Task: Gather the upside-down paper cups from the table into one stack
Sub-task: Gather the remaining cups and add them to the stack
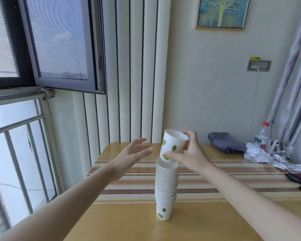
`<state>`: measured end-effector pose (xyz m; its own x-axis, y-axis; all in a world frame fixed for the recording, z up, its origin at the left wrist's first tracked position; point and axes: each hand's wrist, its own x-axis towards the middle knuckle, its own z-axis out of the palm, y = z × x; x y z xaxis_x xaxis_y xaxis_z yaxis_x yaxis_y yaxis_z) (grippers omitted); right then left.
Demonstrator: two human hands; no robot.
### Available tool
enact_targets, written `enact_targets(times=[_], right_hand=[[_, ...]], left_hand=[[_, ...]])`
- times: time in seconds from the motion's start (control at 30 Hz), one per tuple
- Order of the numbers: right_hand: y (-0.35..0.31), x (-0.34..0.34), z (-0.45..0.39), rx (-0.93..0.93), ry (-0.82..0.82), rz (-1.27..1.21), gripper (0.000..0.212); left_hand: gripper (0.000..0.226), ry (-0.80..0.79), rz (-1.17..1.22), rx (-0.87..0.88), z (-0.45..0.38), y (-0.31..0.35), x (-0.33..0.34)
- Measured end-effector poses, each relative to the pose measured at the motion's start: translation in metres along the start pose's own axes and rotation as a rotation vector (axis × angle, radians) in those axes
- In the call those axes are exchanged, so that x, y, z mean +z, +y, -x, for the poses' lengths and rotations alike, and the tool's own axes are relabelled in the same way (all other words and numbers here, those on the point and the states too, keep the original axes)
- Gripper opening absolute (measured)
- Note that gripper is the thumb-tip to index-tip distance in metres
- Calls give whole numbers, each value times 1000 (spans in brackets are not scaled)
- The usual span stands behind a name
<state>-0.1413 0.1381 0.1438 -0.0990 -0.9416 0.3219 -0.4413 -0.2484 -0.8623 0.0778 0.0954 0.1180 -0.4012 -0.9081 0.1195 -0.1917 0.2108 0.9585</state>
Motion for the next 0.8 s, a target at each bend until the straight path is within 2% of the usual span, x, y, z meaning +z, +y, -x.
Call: enact_targets(times=[0.07,0.2,0.23,0.33,0.4,0.47,0.53,0.67,0.8], right_hand=[[9,7,2,22,-47,28,84],[20,2,-1,67,-146,9,118],[21,-4,-7,64,-127,-28,117],[33,-24,-42,129,-2,-122,79],[51,-38,-78,218,89,-106,61],[76,-51,-112,287,141,0,54],[107,-64,-144,345,131,197,55],[160,-79,-197,390,-8,519,64],[212,-81,-253,401,-197,719,86]], left_hand=[[86,13,6,-10,-2,-6,-7],[82,11,32,-41,-28,-14,-10],[75,7,41,-48,-40,-15,-9],[47,-12,71,-53,-85,-11,-7],[40,-13,73,-59,-122,-8,-5],[44,-7,29,-83,-160,-10,1],[53,12,-53,-128,-198,-18,12],[74,-29,-347,-181,-271,-47,40],[92,-125,-715,-154,-329,-78,69]])
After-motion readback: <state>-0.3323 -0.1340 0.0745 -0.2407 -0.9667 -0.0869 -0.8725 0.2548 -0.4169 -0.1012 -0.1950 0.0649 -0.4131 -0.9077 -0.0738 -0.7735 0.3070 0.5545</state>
